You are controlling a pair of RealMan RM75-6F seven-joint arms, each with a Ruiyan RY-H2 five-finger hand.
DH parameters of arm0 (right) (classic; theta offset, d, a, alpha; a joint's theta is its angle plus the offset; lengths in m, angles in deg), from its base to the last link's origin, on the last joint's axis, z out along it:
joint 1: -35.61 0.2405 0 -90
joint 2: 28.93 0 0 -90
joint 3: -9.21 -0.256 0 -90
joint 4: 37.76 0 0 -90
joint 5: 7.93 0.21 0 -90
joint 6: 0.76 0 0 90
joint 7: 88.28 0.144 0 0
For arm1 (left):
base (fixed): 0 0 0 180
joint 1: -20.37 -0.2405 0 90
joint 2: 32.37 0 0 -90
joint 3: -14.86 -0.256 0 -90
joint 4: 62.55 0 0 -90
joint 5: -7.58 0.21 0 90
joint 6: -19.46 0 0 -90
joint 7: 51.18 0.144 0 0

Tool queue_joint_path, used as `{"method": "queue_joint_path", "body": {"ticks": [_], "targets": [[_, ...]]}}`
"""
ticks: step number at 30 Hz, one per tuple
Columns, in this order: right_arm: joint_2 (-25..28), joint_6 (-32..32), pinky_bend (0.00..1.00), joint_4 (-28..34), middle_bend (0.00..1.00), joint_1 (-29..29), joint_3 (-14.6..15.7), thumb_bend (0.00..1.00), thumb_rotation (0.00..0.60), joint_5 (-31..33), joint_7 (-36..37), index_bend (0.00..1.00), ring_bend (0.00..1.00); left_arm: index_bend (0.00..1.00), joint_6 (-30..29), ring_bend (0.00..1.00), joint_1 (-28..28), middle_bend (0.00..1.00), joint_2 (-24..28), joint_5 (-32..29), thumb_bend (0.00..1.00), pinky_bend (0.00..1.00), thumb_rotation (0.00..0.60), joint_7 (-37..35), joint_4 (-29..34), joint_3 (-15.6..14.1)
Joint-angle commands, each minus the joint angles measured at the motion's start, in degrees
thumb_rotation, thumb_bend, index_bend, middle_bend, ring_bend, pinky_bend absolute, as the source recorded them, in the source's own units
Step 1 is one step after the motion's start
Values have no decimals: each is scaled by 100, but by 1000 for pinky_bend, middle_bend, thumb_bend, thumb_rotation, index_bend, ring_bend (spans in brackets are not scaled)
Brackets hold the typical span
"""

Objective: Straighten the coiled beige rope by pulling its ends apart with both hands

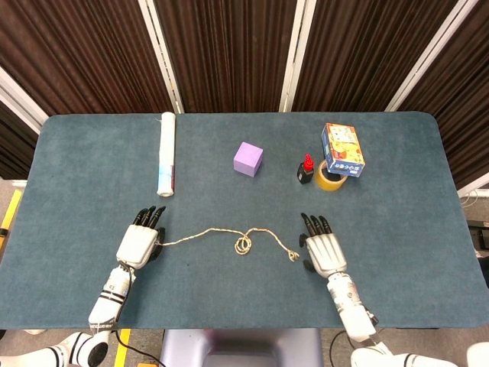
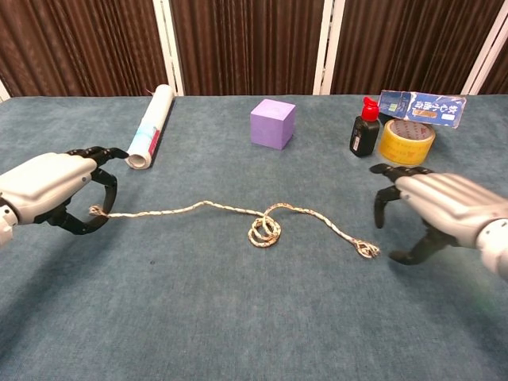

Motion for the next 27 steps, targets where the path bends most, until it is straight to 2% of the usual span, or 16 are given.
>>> {"method": "queue_joint_path", "body": {"ticks": [1,7,17,27], "targets": [[-194,-58,0,-127,74,139,-52,351,600,67,-25,573,0,599,-24,0,-11,50,28,4,389,126,600,16,39,-11],[-338,-158,0,-138,74,296,-48,418,600,168,-104,588,0,597,-30,0,-9,49,115,4,390,125,600,47,140,-22],[-243,-64,0,-109,74,311,63,422,600,250,-157,562,0,596,-42,0,-13,49,169,-14,389,125,600,-12,149,-22],[-392,-72,0,-314,74,364,110,422,600,373,-136,552,0,596,-7,0,20,49,157,-35,390,125,600,-2,149,-21]]}}
